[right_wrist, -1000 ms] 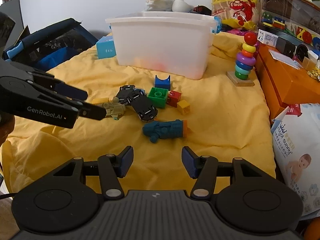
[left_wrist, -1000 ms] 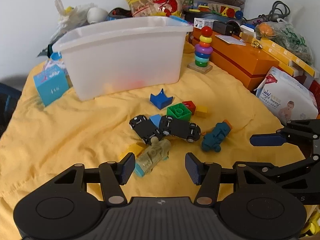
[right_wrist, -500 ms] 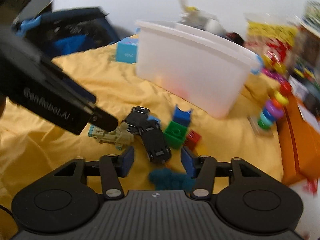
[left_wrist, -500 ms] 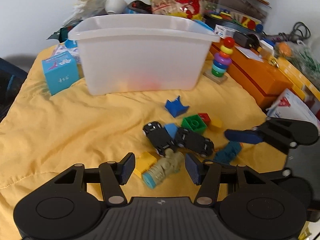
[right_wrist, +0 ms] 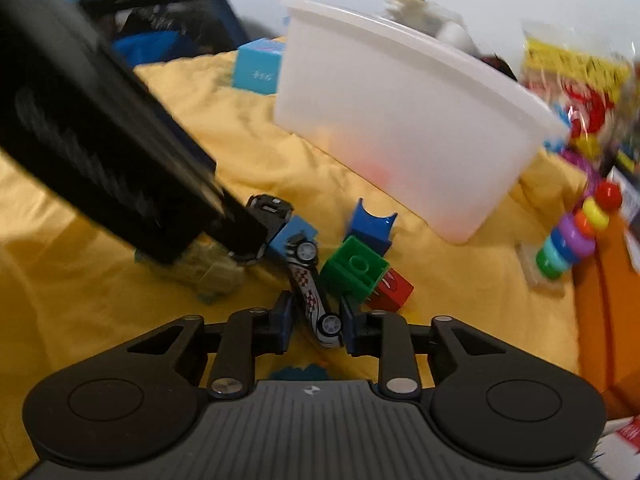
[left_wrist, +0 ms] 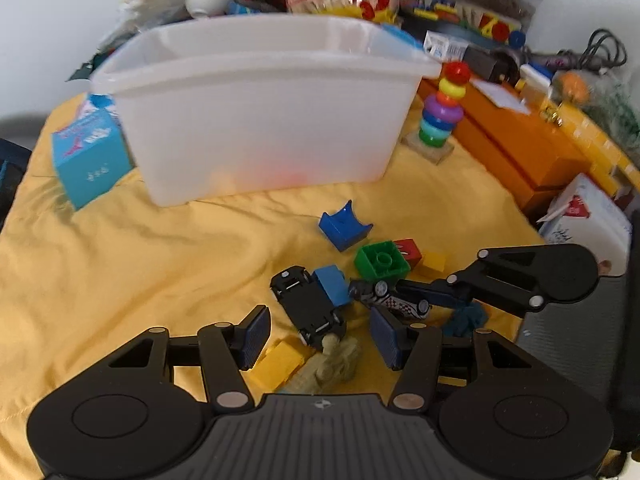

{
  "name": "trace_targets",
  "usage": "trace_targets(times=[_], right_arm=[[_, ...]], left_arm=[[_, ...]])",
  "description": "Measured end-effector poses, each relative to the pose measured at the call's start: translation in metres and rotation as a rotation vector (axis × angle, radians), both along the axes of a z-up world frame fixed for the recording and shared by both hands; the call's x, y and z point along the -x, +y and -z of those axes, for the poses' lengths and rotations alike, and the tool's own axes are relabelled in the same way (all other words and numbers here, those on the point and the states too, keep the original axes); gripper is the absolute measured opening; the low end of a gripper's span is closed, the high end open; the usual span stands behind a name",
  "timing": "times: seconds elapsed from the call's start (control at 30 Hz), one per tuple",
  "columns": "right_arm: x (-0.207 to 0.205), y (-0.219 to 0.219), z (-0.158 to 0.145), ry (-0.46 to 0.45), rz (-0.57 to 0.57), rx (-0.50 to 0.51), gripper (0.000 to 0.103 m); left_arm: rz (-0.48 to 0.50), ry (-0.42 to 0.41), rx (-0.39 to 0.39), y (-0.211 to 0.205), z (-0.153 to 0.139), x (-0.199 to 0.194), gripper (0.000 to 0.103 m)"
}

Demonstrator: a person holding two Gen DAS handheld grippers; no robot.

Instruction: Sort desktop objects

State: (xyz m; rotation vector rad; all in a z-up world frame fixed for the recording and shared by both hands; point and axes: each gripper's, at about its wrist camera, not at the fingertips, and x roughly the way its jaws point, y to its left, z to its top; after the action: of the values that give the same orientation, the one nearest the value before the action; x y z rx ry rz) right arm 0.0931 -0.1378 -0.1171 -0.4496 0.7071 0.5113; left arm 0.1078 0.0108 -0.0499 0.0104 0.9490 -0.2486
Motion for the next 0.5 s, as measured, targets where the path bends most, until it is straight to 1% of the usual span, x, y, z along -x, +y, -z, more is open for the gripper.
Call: trace_targets(times=[0.03,0.07,0.1,0.17,0.23,0.37,0.4,0.43,0.47,0.5], right_arm=[[0.001,-0.001,-0.001,-0.008,-0.004,-0.004,0.019],[0.003,-0.002,-0.002,-0.021,-0.006,0.006,0.019],[0.005,-0.003,-0.003,-0.025,-0.006,0.012,0.019],[0.010,-0.008,-0.006,-0.024,0.014,0.001,0.019],[0.019,-0.015,-0.011,-0.047,0.043,-0.002,0.018],[0.027,-0.027,-0.020,-0.051,0.105,-0.054,0.018],[0.030,-0.030,-0.021,-0.054,0.118,-0.059,0.018],[0.033,-0.031,-0.023,-0.059,0.125,-0.060,0.018],[0.034,-0.033,-0.025,-0.064,0.130,-0.062,0.018],[0.038,-0.035,-0.028,-0.066,0.135,-0.072,0.018]], left_arm=[[-0.001,0.011,0.003,-0.002,0.003,-0.005,0.058],[0.001,0.021,0.007,-0.004,0.006,-0.010,0.057],[0.006,0.034,0.001,-0.007,0.009,-0.014,0.053],[0.015,0.055,-0.038,-0.014,0.015,-0.020,0.050],[0.020,0.069,-0.087,-0.019,0.021,-0.023,0.048],[0.006,0.083,-0.155,-0.020,0.033,-0.031,0.042],[0.003,0.077,-0.149,-0.018,0.033,-0.031,0.034],[-0.005,0.070,-0.141,-0.016,0.032,-0.030,0.031],[-0.008,0.069,-0.117,-0.011,0.030,-0.030,0.016],[-0.009,0.073,-0.086,-0.006,0.029,-0.029,0.016]])
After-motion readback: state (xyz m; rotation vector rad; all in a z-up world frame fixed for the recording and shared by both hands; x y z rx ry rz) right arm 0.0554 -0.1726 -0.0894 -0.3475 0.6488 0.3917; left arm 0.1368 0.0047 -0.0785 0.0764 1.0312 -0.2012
